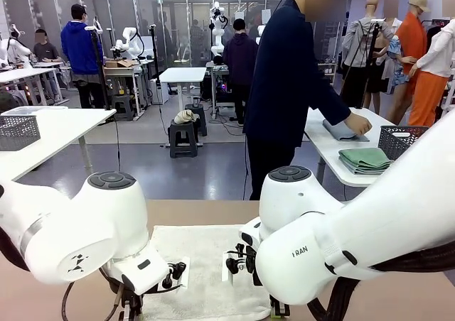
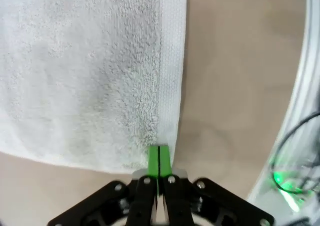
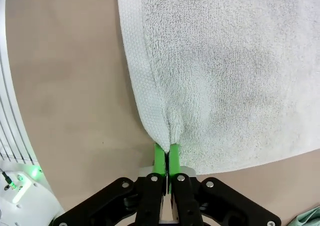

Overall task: Fold the towels and place them in the basket.
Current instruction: When a person lays out a Towel with hook on the table, fold it in half twice.

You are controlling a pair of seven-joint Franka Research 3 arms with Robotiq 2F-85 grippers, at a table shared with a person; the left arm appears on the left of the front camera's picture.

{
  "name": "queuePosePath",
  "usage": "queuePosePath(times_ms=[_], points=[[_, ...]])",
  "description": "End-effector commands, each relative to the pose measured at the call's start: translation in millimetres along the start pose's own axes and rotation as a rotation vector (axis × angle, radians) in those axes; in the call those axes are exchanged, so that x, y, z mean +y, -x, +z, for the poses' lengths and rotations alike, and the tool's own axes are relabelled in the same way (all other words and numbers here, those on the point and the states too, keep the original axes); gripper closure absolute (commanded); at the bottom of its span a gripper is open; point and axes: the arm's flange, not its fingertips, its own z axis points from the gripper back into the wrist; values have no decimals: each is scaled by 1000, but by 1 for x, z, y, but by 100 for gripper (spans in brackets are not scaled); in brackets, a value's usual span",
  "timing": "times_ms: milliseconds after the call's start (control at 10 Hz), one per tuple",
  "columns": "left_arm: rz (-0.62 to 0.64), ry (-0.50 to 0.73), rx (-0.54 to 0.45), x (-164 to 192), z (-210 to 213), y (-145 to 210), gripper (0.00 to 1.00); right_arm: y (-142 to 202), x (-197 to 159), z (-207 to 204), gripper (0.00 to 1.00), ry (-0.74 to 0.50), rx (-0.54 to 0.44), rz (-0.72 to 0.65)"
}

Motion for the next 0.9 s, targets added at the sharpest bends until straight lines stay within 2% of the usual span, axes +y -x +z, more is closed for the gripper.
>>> queuePosePath(times_ms=[0, 300, 800], points=[[15, -42, -3, -32, -18, 29, 100, 6, 10, -10, 100, 15, 4, -3], [7, -46, -12, -32, -13, 32, 100, 6, 11, -8, 100, 12, 0, 6], [19, -140, 3, -20, 36, 52, 100, 7, 9, 16, 100, 25, -23, 11]])
